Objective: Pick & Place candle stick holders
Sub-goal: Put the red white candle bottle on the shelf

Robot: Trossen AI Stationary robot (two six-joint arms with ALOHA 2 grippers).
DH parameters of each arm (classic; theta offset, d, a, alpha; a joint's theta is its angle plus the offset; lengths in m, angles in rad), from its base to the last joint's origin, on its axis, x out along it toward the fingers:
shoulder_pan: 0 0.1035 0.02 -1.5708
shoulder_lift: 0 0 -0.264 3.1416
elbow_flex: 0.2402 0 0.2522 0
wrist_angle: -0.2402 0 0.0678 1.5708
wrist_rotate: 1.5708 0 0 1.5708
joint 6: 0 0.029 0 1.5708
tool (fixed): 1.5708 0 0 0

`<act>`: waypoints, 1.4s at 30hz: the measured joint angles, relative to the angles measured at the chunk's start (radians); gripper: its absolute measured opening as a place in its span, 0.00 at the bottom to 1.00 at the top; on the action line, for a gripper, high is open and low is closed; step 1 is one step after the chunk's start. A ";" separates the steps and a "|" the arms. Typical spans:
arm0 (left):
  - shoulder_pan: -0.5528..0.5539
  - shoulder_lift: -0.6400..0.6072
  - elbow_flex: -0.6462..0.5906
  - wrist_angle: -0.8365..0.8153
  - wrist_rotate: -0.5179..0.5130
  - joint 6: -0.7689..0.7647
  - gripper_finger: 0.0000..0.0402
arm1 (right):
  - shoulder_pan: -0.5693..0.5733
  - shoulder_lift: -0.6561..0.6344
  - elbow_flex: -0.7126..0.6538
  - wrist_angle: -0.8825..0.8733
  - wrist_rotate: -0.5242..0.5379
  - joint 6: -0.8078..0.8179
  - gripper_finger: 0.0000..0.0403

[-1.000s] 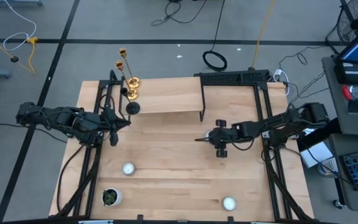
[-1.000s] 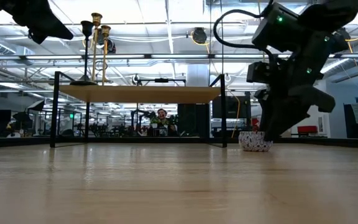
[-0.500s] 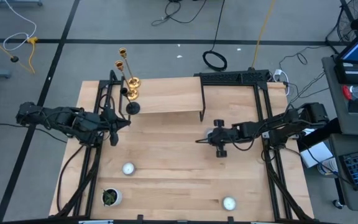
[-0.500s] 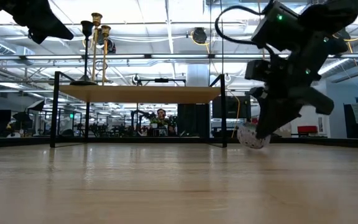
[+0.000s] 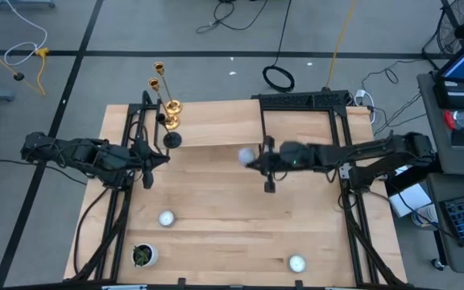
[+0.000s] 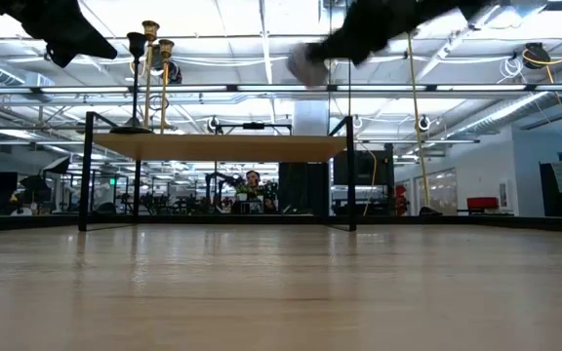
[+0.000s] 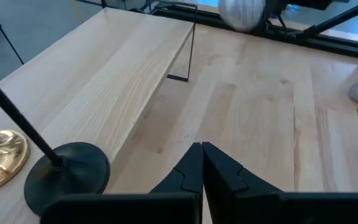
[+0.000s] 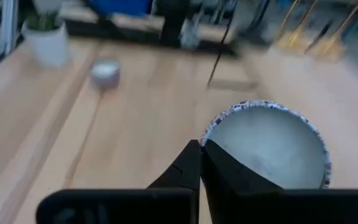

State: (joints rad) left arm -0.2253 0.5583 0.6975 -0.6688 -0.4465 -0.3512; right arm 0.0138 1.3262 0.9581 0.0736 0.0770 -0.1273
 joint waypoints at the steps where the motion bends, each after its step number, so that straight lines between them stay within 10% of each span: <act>1: 0.000 0.000 0.000 0.010 0.000 -0.002 0.01 | -0.013 0.000 0.040 0.005 0.000 -0.005 0.00; 15: 0.000 0.000 0.000 0.166 0.001 0.109 0.01 | -0.325 0.246 0.597 -0.609 -0.077 0.038 0.00; 42: 0.000 0.000 0.000 0.140 0.001 0.075 0.03 | -0.433 0.362 0.605 -0.746 -0.210 0.061 0.01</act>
State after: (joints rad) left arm -0.2251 0.5583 0.6975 -0.5285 -0.4450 -0.2764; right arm -0.4197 1.6885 1.5635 -0.6722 -0.1333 -0.0658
